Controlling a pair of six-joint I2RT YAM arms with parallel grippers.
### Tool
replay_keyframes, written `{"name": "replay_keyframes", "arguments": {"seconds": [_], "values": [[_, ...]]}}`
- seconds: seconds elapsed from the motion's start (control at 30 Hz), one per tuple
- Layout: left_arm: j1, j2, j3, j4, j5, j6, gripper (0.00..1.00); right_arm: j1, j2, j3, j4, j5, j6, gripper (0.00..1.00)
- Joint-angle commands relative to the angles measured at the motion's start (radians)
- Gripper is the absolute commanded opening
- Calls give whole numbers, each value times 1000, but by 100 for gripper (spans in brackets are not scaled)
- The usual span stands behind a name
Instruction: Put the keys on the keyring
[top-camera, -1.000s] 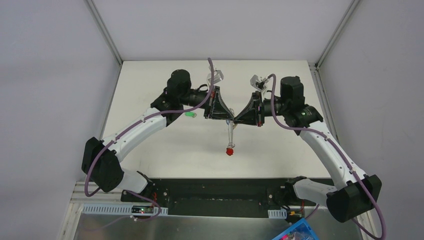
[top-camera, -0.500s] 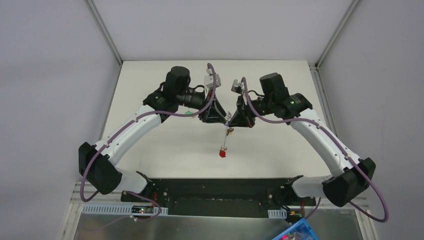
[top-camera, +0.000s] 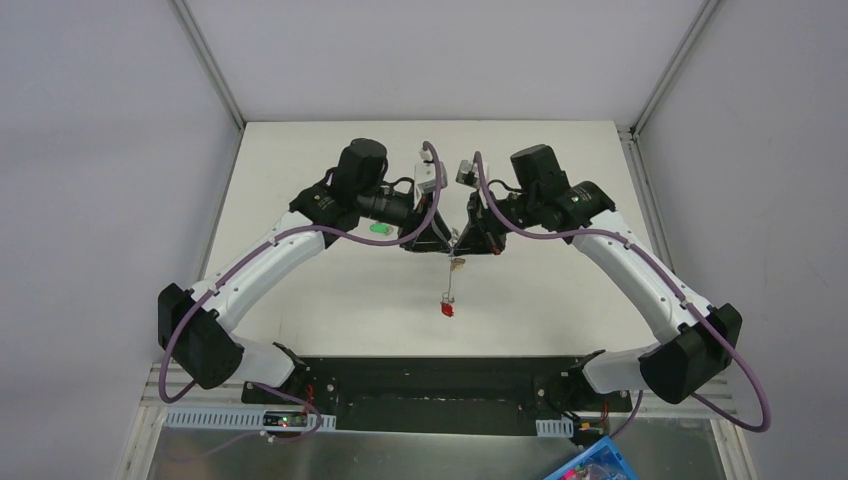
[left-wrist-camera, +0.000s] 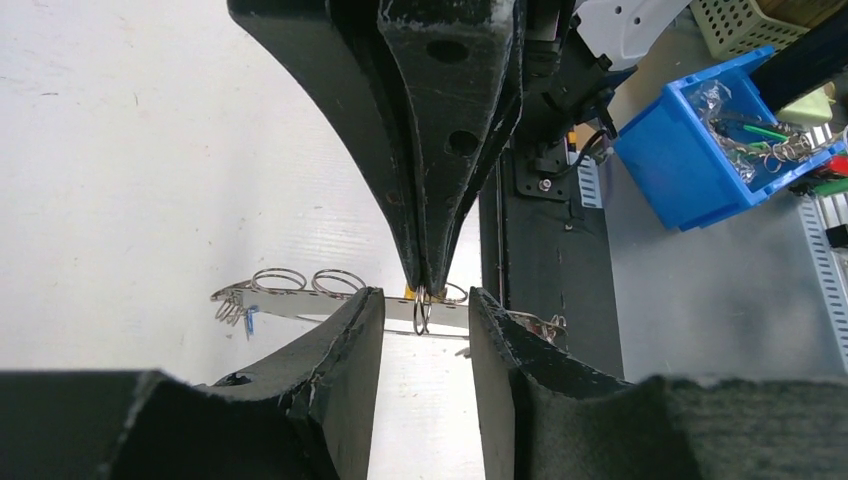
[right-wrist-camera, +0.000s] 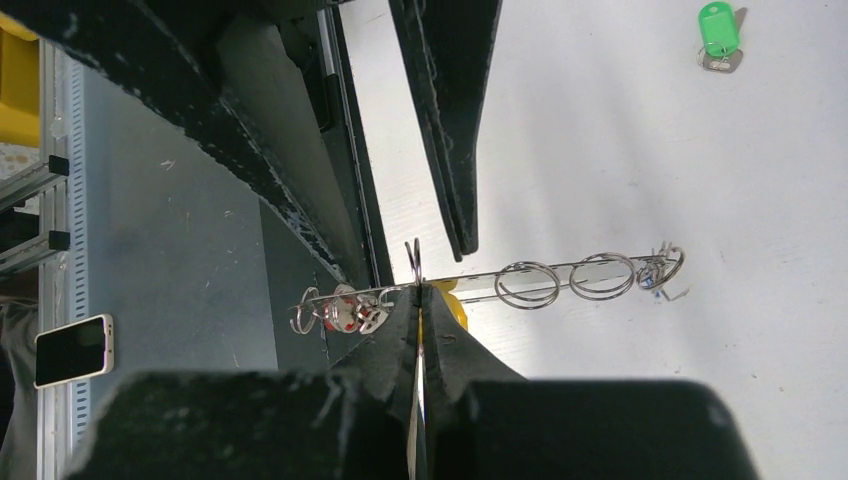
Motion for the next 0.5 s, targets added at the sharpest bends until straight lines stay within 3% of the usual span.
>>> {"name": "replay_keyframes", "arguments": {"seconds": [0.0, 0.17, 0.47], "values": [[-17, 7, 11, 10, -11, 41, 36, 5, -4, 42, 31, -43, 19, 0], [-19, 16, 10, 10, -16, 46, 33, 4, -10, 35, 39, -49, 24, 0], [-23, 26, 16, -4, -5, 45, 2, -1, -16, 27, 51, -46, 33, 0]]}}
